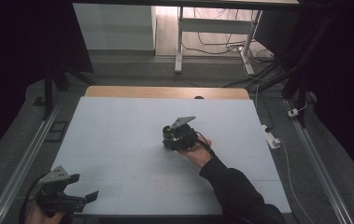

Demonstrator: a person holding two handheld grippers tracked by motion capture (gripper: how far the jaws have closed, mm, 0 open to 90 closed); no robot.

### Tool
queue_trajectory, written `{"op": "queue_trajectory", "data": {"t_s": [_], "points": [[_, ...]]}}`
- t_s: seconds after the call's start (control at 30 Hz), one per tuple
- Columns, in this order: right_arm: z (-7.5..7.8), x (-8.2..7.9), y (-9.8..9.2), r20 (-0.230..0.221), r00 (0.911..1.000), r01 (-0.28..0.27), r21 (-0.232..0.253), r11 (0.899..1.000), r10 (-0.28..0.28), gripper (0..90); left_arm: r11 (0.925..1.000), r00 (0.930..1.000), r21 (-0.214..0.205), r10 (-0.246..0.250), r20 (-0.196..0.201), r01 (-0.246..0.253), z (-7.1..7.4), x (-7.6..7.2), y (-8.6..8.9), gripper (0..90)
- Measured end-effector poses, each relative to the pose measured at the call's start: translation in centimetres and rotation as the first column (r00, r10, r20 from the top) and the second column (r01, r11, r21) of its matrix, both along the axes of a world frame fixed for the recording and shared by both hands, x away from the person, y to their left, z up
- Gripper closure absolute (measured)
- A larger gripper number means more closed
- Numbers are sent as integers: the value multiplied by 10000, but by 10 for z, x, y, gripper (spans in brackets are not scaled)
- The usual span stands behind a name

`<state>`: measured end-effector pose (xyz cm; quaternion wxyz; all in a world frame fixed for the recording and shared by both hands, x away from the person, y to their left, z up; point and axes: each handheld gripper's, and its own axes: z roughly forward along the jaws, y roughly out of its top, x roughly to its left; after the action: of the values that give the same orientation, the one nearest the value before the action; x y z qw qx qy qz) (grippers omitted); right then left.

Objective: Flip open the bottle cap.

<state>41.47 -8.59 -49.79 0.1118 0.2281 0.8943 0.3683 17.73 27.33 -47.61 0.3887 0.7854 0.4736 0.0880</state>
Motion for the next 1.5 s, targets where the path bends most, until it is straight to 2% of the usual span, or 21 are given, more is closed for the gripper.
{"op": "queue_trajectory", "data": {"t_s": [0.3,0.4,0.53,0.67,0.87,1.07,1.23,1.4,1.5], "points": [[-1,0,-1,28,10000,-45,35,10000,45,526,9996,9991,77,-268,329,265,1,7,-2,15],[-1,0,-1,38,10000,-61,36,10000,61,526,9985,9975,-172,-504,493,514,1,10,-4,3],[-1,0,-1,27,10000,-70,41,10000,70,526,9964,9953,-258,-788,565,804,2,16,-8,0],[0,1,-1,24,10000,-95,29,10000,95,526,9929,9938,-653,-957,568,993,1,24,-14,0],[0,1,-1,12,9999,-134,7,9999,134,526,9904,9898,-548,-1224,728,1266,1,37,-24,0],[0,1,-1,13,9999,-132,-8,9999,132,527,9907,9875,-369,-1271,934,1311,3,51,-35,0],[0,1,-1,22,9999,-166,-5,9999,166,526,9875,9837,-440,-1462,1044,1515,5,67,-47,0],[0,1,-2,15,9999,-162,-15,9999,162,527,9825,9772,-142,-1830,1079,1856,7,82,-62,0],[0,1,-1,5,9999,-159,-6,9999,159,527,9811,9754,-118,-1906,1108,1931,9,90,-68,0]]}}
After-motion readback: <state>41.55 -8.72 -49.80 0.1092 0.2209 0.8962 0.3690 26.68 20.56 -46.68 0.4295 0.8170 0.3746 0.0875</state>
